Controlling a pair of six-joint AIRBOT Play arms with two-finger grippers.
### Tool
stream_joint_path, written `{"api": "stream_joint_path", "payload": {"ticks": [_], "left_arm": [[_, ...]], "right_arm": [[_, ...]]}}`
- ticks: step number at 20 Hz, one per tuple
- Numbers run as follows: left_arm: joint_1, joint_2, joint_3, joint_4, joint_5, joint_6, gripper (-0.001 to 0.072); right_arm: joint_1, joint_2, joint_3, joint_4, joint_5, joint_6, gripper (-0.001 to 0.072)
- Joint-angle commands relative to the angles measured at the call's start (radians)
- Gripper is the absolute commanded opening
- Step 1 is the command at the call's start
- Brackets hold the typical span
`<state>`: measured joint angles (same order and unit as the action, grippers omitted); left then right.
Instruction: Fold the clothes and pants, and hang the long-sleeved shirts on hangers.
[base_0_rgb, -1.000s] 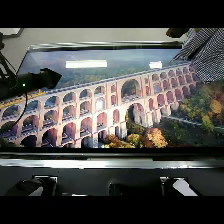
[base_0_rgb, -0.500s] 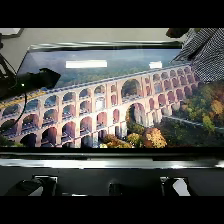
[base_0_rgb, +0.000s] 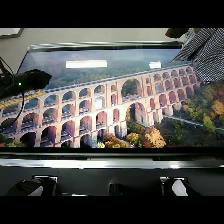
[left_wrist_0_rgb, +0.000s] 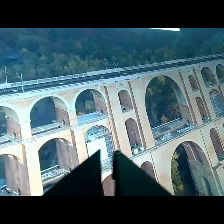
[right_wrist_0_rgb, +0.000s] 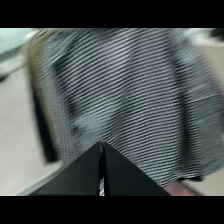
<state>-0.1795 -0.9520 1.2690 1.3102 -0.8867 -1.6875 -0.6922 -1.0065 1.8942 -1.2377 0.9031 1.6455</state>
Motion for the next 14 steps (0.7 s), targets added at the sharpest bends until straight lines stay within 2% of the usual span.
{"api": "stream_joint_path", "payload": {"ticks": [1, 3, 6, 11, 14], "left_arm": [[0.001, 0.003, 0.000, 0.005, -0.043, 0.033, 0.0021], [0.000, 0.015, 0.000, 0.031, -0.113, 0.101, 0.0019], [-0.001, 0.087, -0.060, 0.092, -0.152, 0.202, 0.0018], [-0.001, 0.238, -0.279, 0.152, -0.146, 0.207, 0.0018], [-0.001, 0.243, -0.289, 0.153, -0.142, 0.208, 0.0022]], "right_arm": [[0.401, -0.108, 0.000, -0.128, 0.119, -0.170, 0.0019], [0.647, -0.162, -0.041, -0.304, 0.267, -0.248, 0.0018], [0.849, -0.148, -0.252, -0.317, 0.351, -0.264, 0.0017], [0.977, 0.023, -0.702, -0.306, 0.281, -0.184, 0.0019], [0.975, 0.050, -0.757, -0.313, 0.299, -0.168, 0.0020]]}}
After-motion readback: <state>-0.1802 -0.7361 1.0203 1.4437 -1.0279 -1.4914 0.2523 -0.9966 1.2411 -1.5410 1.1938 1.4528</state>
